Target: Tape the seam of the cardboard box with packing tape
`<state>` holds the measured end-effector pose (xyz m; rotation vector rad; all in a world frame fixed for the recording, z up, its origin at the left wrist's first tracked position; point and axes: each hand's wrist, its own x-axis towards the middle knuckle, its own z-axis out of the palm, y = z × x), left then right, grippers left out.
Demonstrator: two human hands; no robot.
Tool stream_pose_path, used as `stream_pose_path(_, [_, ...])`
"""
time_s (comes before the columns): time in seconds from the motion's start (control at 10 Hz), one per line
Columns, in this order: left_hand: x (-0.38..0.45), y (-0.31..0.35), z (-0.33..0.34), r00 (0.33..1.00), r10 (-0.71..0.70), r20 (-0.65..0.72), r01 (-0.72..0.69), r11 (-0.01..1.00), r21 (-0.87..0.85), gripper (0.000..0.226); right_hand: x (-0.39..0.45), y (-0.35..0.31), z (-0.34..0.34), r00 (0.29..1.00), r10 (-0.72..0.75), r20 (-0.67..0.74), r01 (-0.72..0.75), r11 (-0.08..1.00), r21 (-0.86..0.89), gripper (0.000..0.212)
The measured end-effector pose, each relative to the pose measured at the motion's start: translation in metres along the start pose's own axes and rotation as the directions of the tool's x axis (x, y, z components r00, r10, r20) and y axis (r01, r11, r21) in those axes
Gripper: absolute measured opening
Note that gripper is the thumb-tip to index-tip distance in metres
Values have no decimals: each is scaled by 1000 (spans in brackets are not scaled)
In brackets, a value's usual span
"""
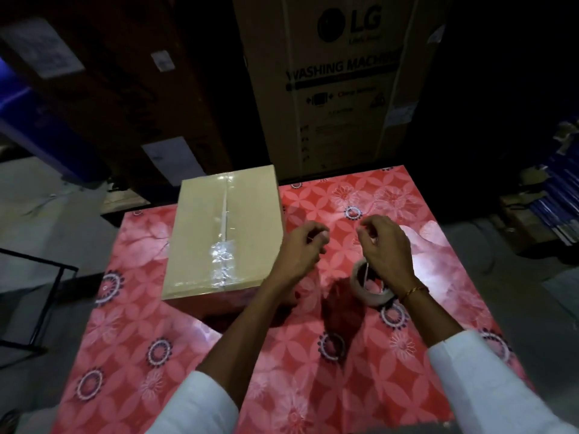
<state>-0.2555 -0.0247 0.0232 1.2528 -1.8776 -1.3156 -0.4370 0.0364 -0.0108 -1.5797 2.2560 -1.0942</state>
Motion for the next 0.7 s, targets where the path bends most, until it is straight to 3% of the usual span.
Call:
stream_pose_path(0.1, [-13, 3, -48, 988, 83, -126, -79, 996, 36, 17, 7, -51, 15, 995, -99, -31, 101, 993, 65, 11])
stream_pose_path(0.2, [-30, -12, -98, 970, 81, -231, -57, 993, 108, 15, 7, -101, 37, 982, -186, -33, 189, 973, 130, 8])
stream_pose_path(0.3, [-49, -40, -143, 934, 162, -319, -38, 932, 361, 15, -2, -143, 60, 968, -250, 3, 247, 957, 152, 10])
stream_pose_path(0.4, [-63, -70, -175, 956, 186, -225, -11, 794, 608, 29, -16, -168, 84, 969, -243, 52, 233, 960, 155, 14])
stream_pose_path(0.5, [-77, -96, -193, 963, 258, -81, -96, 605, 790, 31, -31, -179, 100, 972, -220, 80, 209, 970, 120, 14])
stream_pose_path(0.6, [-82, -109, -200, 945, 327, -11, -179, 544, 820, 30, -44, -177, 111, 969, -232, 83, 233, 972, -7, 13])
stream_pose_path(0.7, [-75, -105, -205, 950, 308, -51, -147, 585, 798, 30, -44, -180, 114, 974, -198, 113, 203, 978, -40, 18])
